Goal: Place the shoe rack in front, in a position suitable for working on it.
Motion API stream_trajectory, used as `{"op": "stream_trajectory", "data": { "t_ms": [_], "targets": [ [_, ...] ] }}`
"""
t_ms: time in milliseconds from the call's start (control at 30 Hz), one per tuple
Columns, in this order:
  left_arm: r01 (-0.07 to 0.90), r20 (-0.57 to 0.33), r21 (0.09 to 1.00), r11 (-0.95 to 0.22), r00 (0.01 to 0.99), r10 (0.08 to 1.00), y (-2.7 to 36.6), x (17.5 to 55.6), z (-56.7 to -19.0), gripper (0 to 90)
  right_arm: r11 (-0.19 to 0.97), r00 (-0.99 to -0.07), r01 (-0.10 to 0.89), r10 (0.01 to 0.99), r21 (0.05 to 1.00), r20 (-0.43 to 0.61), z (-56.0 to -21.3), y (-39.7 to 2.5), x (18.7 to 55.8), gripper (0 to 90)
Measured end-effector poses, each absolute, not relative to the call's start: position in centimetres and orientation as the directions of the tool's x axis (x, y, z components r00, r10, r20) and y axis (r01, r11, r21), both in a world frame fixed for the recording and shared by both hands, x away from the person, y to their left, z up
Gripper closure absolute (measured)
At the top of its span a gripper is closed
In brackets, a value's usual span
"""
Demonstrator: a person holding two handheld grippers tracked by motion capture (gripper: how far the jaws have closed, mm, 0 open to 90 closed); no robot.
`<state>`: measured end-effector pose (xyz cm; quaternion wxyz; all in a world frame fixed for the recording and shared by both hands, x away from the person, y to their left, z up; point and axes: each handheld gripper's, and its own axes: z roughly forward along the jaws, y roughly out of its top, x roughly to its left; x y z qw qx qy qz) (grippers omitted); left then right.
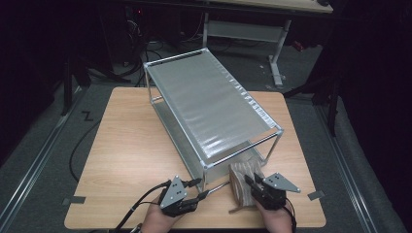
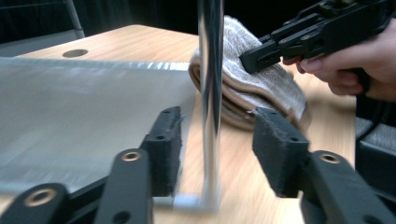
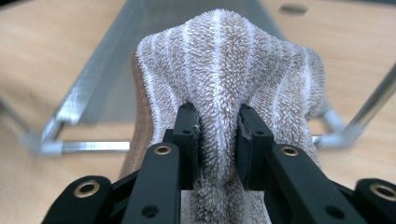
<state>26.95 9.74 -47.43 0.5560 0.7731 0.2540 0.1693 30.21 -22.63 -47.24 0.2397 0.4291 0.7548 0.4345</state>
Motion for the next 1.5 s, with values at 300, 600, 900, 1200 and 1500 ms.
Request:
{"op": "stream_trajectory", "data": {
  "t_ms": [300,600,900,1200,1500],
  "targets": [
    [0.257,-0.065,0.951,-0.173,0.711,0.7,14.0,28.4,-47.9,41.9,0.311,-0.604,0.403,0.797,0.86,-0.005,-47.4,-19.2,29.3,72.0],
    [0.285,-0.147,0.956,-0.069,0.669,0.728,16.1,28.6,-47.9,39.1,0.441,-0.698,0.392,0.714,0.807,-0.051,-49.0,-14.9,29.4,70.7],
    [0.3,-0.16,0.951,-0.072,0.679,0.716,15.7,28.6,-48.3,38.6,0.428,-0.64,0.424,0.765,0.798,-0.071,-49.2,-16.6,30.3,65.6],
    [0.305,-0.164,0.949,-0.076,0.686,0.708,15.3,28.6,-48.3,38.5,0.374,-0.549,0.465,0.833,0.803,-0.07,-49.3,-19.9,31.8,64.5],
    [0.31,-0.155,0.946,-0.097,0.694,0.703,15.2,28.6,-48.5,38.3,0.307,-0.43,0.504,0.9,0.808,-0.073,-49.3,-24.1,33.1,63.7]
  ]
}}
